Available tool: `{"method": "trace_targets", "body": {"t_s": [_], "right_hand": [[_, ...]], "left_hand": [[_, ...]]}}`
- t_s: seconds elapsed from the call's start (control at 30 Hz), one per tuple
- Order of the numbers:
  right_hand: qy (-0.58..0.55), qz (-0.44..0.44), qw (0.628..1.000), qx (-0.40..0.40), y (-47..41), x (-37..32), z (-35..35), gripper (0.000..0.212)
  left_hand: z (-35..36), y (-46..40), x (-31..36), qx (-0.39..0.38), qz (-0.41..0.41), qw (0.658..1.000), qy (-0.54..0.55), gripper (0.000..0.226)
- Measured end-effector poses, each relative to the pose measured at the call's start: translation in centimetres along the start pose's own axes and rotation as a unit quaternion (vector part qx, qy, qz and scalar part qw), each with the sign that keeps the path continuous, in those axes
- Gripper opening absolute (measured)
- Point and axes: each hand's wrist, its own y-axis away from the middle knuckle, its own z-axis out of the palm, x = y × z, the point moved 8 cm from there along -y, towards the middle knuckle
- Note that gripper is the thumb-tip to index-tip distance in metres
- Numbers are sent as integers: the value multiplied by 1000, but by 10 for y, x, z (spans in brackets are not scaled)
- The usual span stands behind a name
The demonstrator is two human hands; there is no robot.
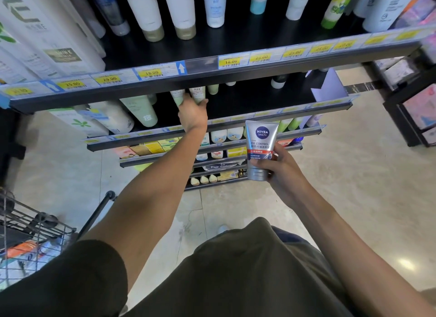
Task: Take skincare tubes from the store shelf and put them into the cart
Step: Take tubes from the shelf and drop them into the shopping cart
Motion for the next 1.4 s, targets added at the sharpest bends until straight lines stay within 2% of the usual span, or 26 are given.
{"method": "trace_targets", "body": {"t_s": [0.13, 0.27, 0.47, 0.63, 0.77, 0.9, 1.1, 1.4], "right_hand": [[-15, 1, 1000, -3, 2, 3, -12, 58], [-28, 1, 1000, -10, 2, 3, -27, 57], [-26, -14, 1000, 4, -3, -21, -72, 48], [23, -27, 999, 30, -17, -57, -123, 46], [70, -29, 995, 67, -42, -78, -163, 51], [93, -35, 990, 97, -69, -91, -191, 64], [117, -93, 982, 114, -108, -112, -216, 53], [191, -195, 950, 154, -155, -146, -233, 53]], "left_hand": [[-7, 13, 2, 2, 11, 999, -38, 41], [-3, 38, 5, -17, 85, 990, -111, 40], [48, 78, 44, -108, 253, 920, -279, 42], [85, 100, 73, -146, 287, 874, -363, 46], [114, 112, 98, -154, 305, 858, -384, 42], [147, 120, 119, -156, 322, 858, -367, 43], [193, 125, 131, -148, 358, 851, -354, 38], [192, 125, 116, -60, 399, 853, -332, 29]]}}
